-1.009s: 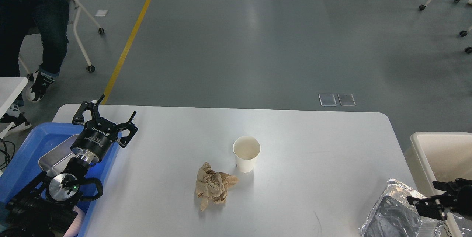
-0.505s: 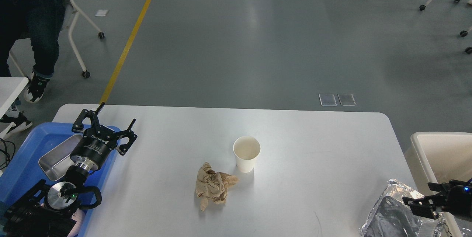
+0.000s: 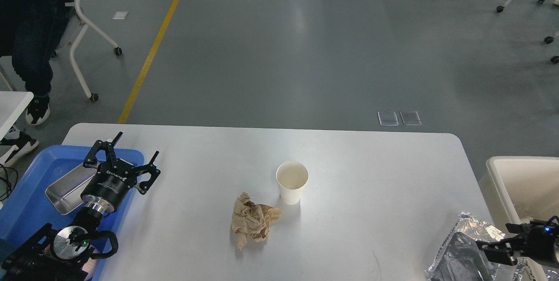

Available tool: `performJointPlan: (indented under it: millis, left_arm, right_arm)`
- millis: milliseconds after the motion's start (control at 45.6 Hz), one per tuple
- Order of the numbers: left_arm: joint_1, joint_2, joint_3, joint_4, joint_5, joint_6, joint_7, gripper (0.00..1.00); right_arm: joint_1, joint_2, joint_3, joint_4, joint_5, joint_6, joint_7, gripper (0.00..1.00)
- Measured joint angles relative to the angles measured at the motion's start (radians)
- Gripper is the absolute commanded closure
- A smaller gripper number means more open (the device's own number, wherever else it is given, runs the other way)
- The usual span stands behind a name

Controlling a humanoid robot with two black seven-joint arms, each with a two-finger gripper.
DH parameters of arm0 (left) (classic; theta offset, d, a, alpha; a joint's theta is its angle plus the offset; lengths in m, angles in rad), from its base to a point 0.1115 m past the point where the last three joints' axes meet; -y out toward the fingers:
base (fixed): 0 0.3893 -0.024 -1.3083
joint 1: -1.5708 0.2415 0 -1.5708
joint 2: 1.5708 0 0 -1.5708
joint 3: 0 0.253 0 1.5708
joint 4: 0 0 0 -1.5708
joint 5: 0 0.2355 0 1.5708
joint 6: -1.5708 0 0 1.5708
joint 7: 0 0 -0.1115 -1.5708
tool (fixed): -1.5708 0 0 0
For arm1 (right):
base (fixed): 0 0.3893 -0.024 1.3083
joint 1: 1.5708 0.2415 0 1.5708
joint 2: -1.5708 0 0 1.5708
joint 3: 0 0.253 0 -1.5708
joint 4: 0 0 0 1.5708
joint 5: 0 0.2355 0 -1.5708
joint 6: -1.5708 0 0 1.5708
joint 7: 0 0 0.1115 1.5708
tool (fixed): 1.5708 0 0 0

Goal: Tidy desktop

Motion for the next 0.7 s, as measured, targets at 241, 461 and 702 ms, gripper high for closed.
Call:
performJointPlan:
  millis: [241,461,702]
  left_arm:
    - [0.012,-0.001,0.0,0.0,0.0,0.0,0.0,0.03]
    - [0.019,0.001,0.0,0.0,0.0,-0.015,0.0,0.03]
    - [0.024,0.001,0.0,0.0,0.0,-0.018,0.0,0.03]
  right_arm:
    - [0.003,0.022,0.0,-0.032,0.011,-0.002,0.026,0.06]
    - [0.004,0.049,0.0,-0.073,0.025,-0.002,0.028,0.41]
    - [0.003,0.053,-0.05,-0.084,0.025,0.01,0.029,0.69]
